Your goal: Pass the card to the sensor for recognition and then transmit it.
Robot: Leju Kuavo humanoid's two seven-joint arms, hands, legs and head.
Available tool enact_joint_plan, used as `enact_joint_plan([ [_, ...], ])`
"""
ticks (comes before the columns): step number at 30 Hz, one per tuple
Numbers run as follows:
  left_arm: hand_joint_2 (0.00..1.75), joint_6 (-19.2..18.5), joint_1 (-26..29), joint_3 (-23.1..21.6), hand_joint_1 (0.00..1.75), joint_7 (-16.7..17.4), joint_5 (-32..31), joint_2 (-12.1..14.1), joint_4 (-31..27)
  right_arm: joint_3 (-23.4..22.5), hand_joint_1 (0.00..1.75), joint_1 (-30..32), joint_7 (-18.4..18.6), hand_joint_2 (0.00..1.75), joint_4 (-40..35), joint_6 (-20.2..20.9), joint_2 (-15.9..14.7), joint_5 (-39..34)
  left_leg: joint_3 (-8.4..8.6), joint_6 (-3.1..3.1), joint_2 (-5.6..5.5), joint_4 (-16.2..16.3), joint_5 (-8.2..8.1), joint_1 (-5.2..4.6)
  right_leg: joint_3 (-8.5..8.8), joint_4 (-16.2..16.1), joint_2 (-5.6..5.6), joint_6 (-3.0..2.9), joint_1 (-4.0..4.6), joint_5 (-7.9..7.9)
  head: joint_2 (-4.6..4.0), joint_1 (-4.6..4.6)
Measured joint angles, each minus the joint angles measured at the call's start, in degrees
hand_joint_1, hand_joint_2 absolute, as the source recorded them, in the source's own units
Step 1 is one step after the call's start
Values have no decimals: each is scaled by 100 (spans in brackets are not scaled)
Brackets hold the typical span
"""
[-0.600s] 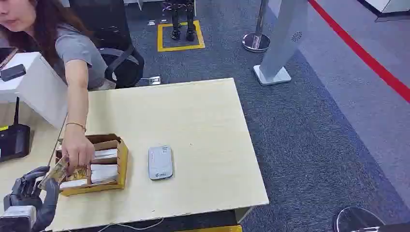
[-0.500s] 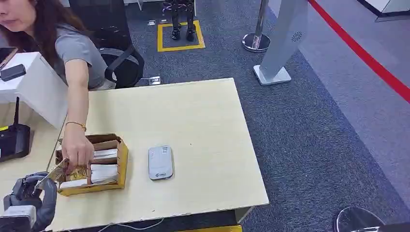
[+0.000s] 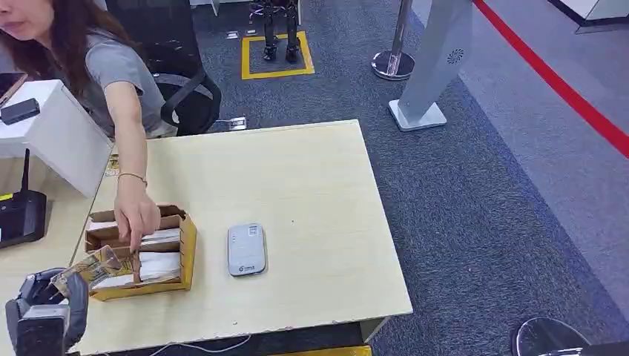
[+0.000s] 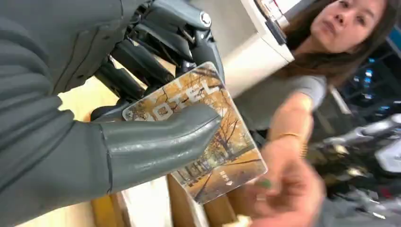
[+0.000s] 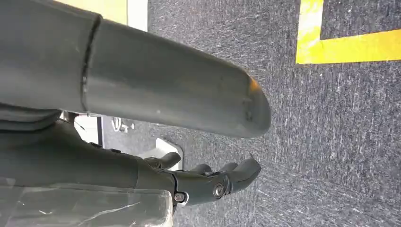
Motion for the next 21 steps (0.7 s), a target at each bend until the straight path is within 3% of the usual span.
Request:
enact_joint_plan([
  [6, 175, 105, -54, -59, 175, 33, -157, -46, -2, 2, 0, -1, 2, 0, 0, 0, 0, 2, 1, 0, 1, 0, 0, 0, 0, 0, 1, 0, 0, 0, -2, 0],
  [8, 175, 300, -64, -89, 175, 31, -461, -48, -2, 0, 0, -1, 11, 0, 0, -2, 0, 2, 1, 0, 1, 1, 0, 0, 0, 0, 1, 0, 0, 0, 0, 0],
  [11, 175, 968, -113, -296, 175, 83, -1577, -46, -13, 0, 0, -1, 46, 0, 0, -26, 0, 0, 0, 0, -1, 1, 0, 0, 0, 0, -1, 0, 0, 0, 0, 0],
  [15, 175, 2001, -248, -830, 175, 392, -3490, -31, -24, 7, 0, -9, 44, 0, 0, -44, 0, 2, 0, 1, -1, 1, 1, -2, 2, 0, -1, 1, -2, 1, 0, 0],
  [21, 175, 2653, -413, -1479, 175, 774, -4865, 101, 0, 107, 0, -23, 44, 0, 0, -39, 2, 2, 2, 1, 0, 2, 1, -3, 2, 0, 0, 2, -4, 2, 0, 2],
])
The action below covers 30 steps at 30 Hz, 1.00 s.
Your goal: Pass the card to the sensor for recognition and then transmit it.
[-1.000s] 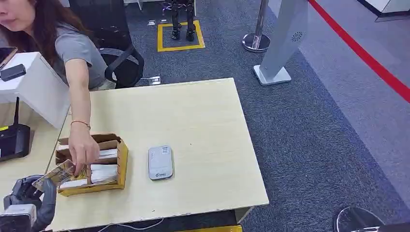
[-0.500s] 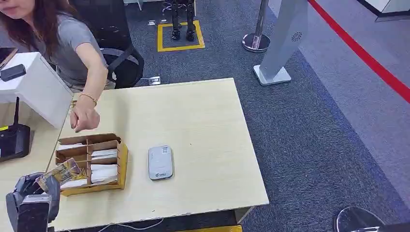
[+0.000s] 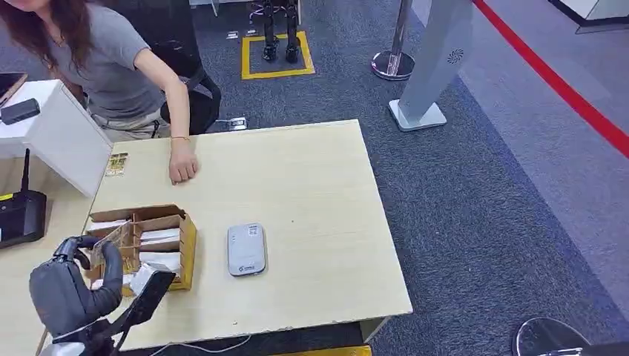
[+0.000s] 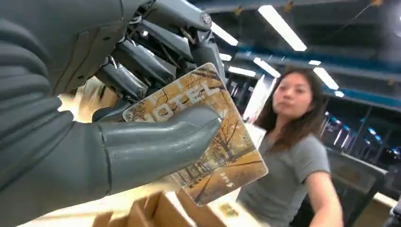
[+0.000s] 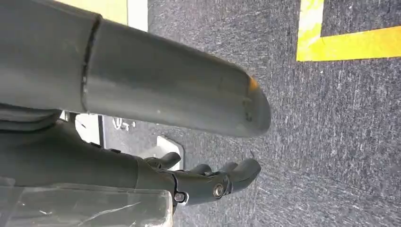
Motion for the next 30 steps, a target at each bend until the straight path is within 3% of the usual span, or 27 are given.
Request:
enact_joint_plan([
  [6, 175, 61, -66, -256, 175, 77, -263, 90, 53, 46, 0, -6, 0, 0, 0, 7, 0, 0, 0, 0, 0, 0, 0, 0, -2, 0, 1, 0, 0, -1, 0, 0],
  [13, 175, 330, -305, -613, 175, 545, -1279, 234, 503, 175, 0, -13, -11, 0, 0, 48, 0, 0, 0, 0, 1, 0, 0, -1, -1, 0, 1, 0, -1, 0, 0, -2],
  [30, 175, 361, -479, -873, 175, 778, -1570, 394, 1045, 245, 0, -16, -22, 0, 0, 52, 0, 0, 0, 0, 1, 0, 0, -1, -2, 0, 2, 1, -1, 0, 0, -2],
])
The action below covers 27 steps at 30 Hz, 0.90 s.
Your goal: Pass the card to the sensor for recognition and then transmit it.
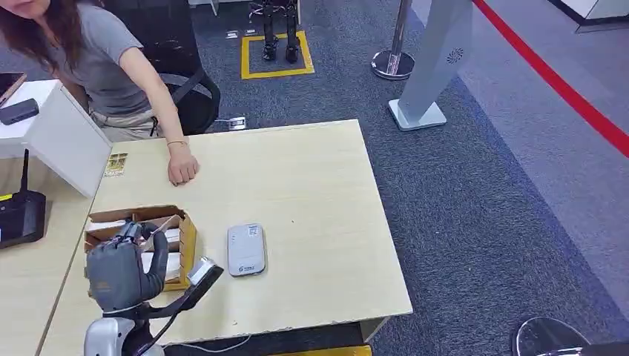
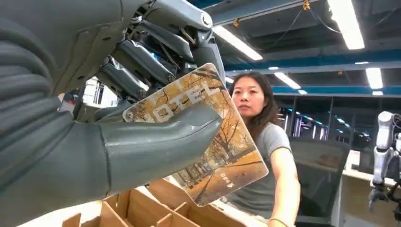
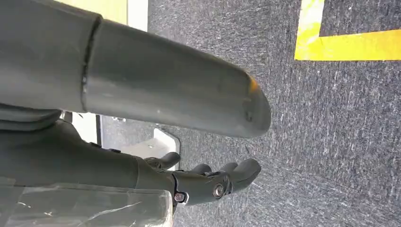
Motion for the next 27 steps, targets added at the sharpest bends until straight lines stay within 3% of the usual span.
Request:
enact_joint_plan([
  [5, 175, 201, -170, -39, 175, 384, -566, 109, 650, 81, 0, -16, -48, 0, 0, 13, 0, 0, 1, 2, 1, 0, 2, 0, 1, 0, 1, 0, 0, 1, 0, 0],
  [15, 175, 691, -497, -57, 175, 581, -677, 413, 1649, 219, 0, -24, -90, 0, 2, 22, -2, 0, 0, 2, 0, 0, 2, 0, 0, 0, 1, 0, 0, 0, 0, 0],
  [20, 175, 1279, -743, -59, 175, 655, -620, 652, 2425, 317, 0, -22, -65, 0, 2, 20, -4, 0, 0, 2, -1, 0, 2, 0, 2, 1, -1, 0, 0, 0, -2, 0],
  [27, 175, 1331, -919, -59, 175, 603, -557, 881, 3113, 402, 0, -22, -41, 0, 11, 18, -15, 0, 1, 0, 1, 0, 4, 1, 2, 1, 2, 0, 0, 1, 0, 0],
])
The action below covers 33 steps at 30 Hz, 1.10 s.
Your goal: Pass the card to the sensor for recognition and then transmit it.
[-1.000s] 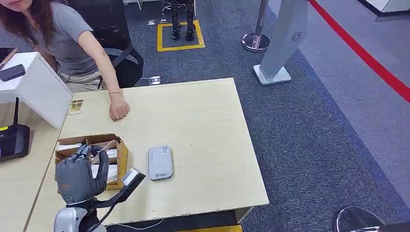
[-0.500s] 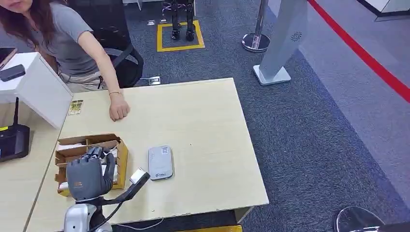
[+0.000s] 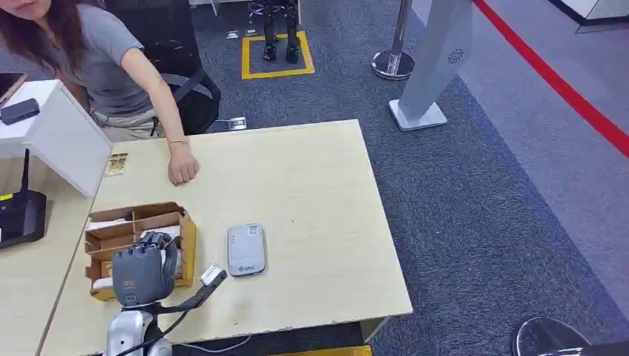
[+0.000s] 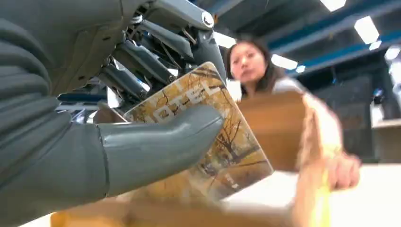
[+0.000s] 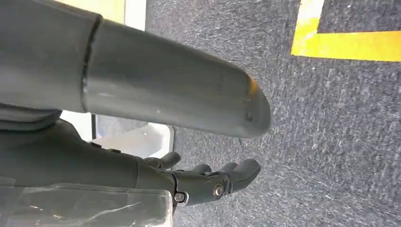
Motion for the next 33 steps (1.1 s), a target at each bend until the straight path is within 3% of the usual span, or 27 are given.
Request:
enact_joint_plan([
  [12, 175, 4, -53, -260, 175, -120, -87, 238, 70, 103, 0, -3, 13, 0, 11, -2, -2, 0, -1, 1, -1, 0, -1, -1, 0, 0, -1, 0, -2, 0, 0, 0],
  [20, 175, 7, -33, -1156, 175, 424, -125, 649, -317, 160, 0, -5, 13, 0, 28, -2, -2, 0, -2, 0, -2, 0, 0, -1, 1, 0, -2, 0, -1, 0, 0, 0],
  [27, 175, 7, -28, -1421, 175, 483, -122, 813, -440, 199, 0, -4, 13, 0, 46, -2, -2, -4, -3, 1, -2, 0, -1, -2, 1, 0, -2, 0, -2, 0, 0, 0],
  [29, 175, 7, -31, -1473, 175, 654, -122, 896, -503, 203, 0, -4, 13, 0, 46, -2, -4, -4, -2, 0, -2, 0, 0, -2, 0, 0, -2, 0, -2, 0, 0, 2],
  [33, 175, 7, -151, -1887, 175, 1397, -127, 1222, -741, 219, 0, -3, 13, 0, 46, -2, -4, -13, -2, 0, -1, 0, 0, -1, -2, 0, -1, 0, -2, 0, 0, 2],
])
